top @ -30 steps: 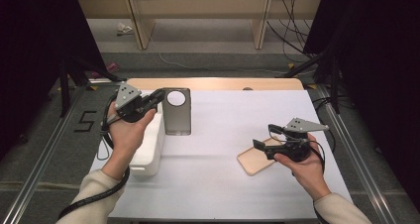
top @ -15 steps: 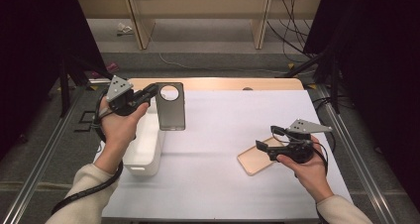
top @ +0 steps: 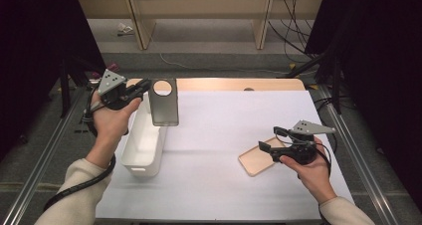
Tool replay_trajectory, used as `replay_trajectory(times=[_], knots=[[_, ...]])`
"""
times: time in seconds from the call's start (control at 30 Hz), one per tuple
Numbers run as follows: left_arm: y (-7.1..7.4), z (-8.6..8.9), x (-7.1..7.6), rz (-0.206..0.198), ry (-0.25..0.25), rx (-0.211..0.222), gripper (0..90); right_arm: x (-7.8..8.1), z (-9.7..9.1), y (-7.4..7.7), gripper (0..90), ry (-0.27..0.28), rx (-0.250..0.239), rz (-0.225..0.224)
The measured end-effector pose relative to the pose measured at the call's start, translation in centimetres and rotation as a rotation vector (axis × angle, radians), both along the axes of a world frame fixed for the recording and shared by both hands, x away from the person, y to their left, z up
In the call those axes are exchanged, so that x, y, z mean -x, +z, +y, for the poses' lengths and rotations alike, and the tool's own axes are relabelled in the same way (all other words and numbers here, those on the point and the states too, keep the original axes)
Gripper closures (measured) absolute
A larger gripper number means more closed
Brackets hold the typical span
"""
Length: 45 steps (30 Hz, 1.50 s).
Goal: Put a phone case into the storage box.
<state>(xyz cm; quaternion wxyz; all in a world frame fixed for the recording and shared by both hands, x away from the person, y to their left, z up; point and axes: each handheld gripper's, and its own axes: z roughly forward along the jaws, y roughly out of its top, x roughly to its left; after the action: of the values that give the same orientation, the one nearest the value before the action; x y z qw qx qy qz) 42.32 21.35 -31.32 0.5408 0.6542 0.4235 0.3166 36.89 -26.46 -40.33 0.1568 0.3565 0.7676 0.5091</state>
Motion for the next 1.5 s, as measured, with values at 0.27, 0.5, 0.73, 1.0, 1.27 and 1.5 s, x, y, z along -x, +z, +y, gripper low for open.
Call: replay_trajectory(times=[0.27, 0.5, 0.73, 1.0, 1.27, 1.5], knots=[[0.0, 1.2, -0.7, 0.005, 0.028, -0.01, 84.4, 0.1, 0.0, 0.0, 18.3, 0.001, 0.001, 0.001], [0.2, 1.9, -1.4, 0.006, 0.042, -0.016, 84.4, 0.1, 0.1, 0.0, 18.3, 0.001, 0.001, 0.002], [0.4, 2.6, -2.1, 0.003, 0.06, -0.029, 84.4, 0.1, 0.0, 0.0, 18.3, 0.0, 0.001, 0.002], [0.3, 3.0, -2.7, 0.007, 0.068, -0.039, 84.4, 0.0, 0.0, 0.0, 18.5, 0.0, 0.001, 0.002], [0.1, 3.2, -3.5, 0.01, 0.077, -0.045, 84.4, 0.0, 0.0, 0.0, 18.5, 0.0, 0.001, 0.002], [0.0, 3.3, -4.1, 0.013, 0.084, -0.062, 84.4, 0.0, 0.0, -0.1, 18.5, 0.001, 0.002, 0.001]])
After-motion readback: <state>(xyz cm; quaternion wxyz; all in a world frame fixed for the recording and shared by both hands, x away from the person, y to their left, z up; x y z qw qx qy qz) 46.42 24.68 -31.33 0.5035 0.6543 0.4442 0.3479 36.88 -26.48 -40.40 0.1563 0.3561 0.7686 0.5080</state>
